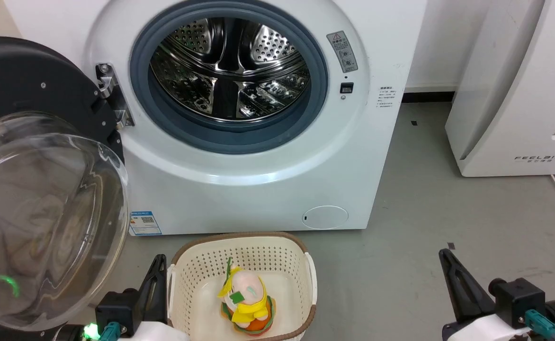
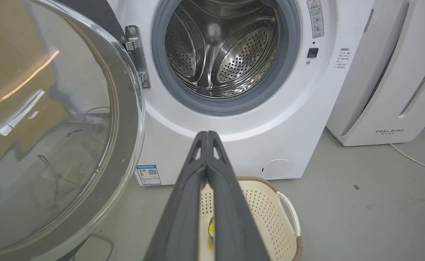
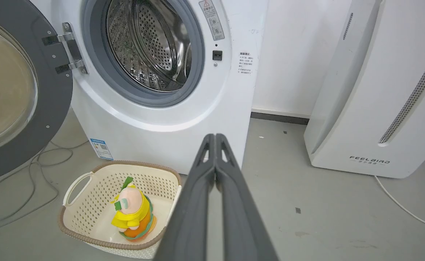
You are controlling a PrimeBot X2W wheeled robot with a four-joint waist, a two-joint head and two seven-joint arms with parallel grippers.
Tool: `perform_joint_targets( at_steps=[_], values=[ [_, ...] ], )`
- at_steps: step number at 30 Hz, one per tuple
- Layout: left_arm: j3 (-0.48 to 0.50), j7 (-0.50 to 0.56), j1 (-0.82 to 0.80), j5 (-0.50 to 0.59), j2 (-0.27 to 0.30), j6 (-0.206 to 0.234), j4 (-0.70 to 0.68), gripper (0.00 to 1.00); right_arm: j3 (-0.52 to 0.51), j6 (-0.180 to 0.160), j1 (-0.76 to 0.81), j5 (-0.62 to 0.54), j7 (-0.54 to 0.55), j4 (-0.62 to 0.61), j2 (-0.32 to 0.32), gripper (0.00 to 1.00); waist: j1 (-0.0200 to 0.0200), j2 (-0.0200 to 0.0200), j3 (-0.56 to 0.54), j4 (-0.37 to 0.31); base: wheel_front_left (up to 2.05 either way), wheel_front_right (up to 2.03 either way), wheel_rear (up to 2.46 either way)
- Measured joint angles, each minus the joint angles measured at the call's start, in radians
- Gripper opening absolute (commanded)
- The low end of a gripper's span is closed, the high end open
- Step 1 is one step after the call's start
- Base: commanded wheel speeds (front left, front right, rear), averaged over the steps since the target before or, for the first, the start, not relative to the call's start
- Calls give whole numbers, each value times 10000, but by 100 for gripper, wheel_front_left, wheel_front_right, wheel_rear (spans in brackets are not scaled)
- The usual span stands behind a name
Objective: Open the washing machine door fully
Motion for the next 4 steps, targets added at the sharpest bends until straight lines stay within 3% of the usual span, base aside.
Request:
perform_joint_targets(
  at_steps=[4],
  values=[
    [75,54,-35,119,-58,-88,0,0,0,0,-58,-56,58,29,0,0,0,0,10,9,0,0,0]
  ],
)
